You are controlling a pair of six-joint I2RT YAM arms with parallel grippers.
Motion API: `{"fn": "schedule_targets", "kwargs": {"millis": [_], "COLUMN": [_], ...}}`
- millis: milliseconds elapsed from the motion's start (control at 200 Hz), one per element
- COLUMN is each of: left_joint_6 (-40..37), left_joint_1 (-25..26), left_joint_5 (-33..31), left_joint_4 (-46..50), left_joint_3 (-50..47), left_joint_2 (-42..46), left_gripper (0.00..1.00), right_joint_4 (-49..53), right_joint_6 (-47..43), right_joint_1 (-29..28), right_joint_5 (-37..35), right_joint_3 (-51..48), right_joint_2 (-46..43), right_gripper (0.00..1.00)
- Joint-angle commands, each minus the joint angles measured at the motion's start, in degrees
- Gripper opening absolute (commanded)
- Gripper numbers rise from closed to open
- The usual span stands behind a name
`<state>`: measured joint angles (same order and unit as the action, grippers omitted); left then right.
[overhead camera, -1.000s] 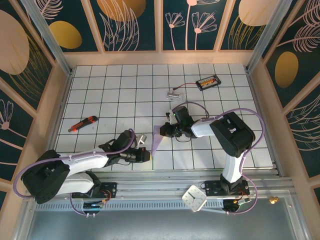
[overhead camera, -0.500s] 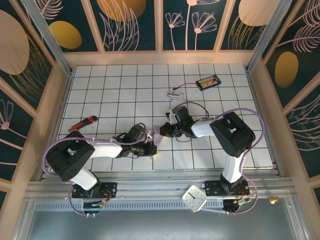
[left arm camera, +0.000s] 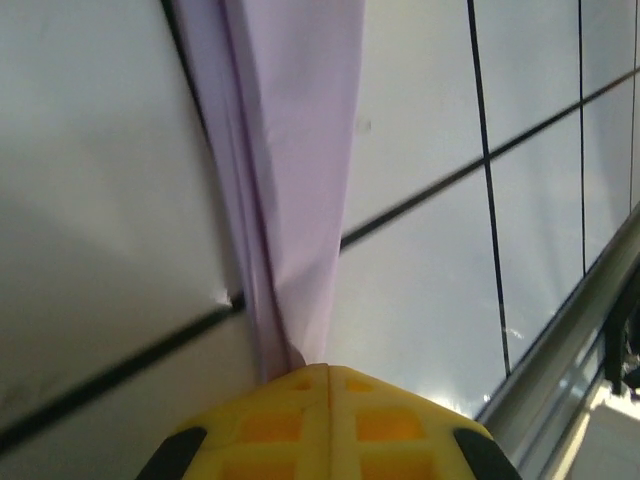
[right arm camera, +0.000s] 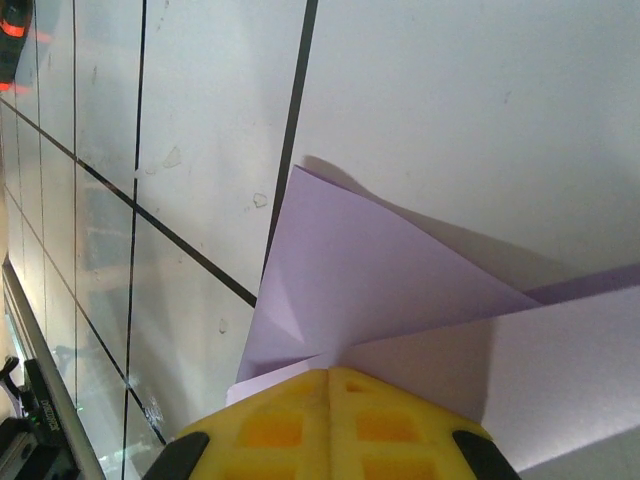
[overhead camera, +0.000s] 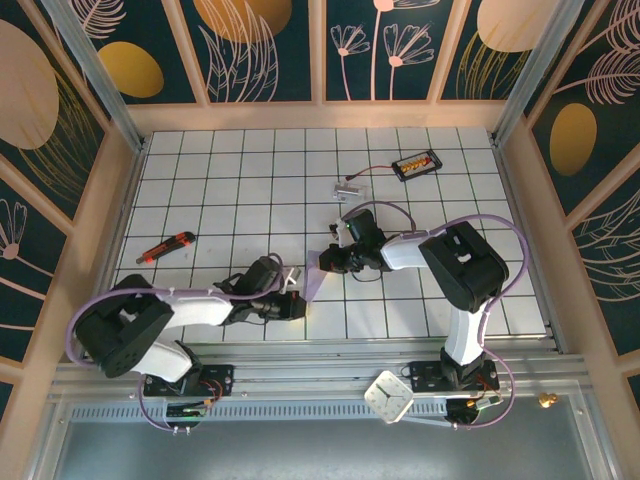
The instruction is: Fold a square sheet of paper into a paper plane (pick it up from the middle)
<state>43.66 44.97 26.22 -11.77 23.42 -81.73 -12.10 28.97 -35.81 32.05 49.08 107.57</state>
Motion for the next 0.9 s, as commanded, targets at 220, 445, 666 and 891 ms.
{"fn": "schedule_targets", "kwargs": {"millis": [220, 445, 666, 891], "left_joint_6": [8.28, 13.05, 10.46, 10.93], "left_joint_1": [-6.07, -14.00, -15.11, -15.10], "left_joint_5": [-5.43, -11.85, -12.54, -10.09], "left_joint_4": [-3.54, -6.36, -6.03, -9.64], "left_joint_3": [-0.94, -5.00, -3.95, -5.04], "left_joint_2": [12.52, 15.19, 14.53, 12.80], "left_gripper": [0.17, 0.28, 0.32, 0.33], "right_joint_4": [1.64, 18.42, 26.40, 30.44], "right_joint_6": [-5.97, 4.80, 16.06, 19.26], "right_joint_1": [2.24, -9.97, -18.73, -19.81], "right_joint_5": [-2.63, -37.74, -52.24, -56.13], "right_joint_3": [-2.65, 0.64, 8.74, 12.76], "right_joint_2": [-10.21, -18.05, -10.11, -3.53], "right_gripper": [0.07, 0.31, 0.56, 0.61]}}
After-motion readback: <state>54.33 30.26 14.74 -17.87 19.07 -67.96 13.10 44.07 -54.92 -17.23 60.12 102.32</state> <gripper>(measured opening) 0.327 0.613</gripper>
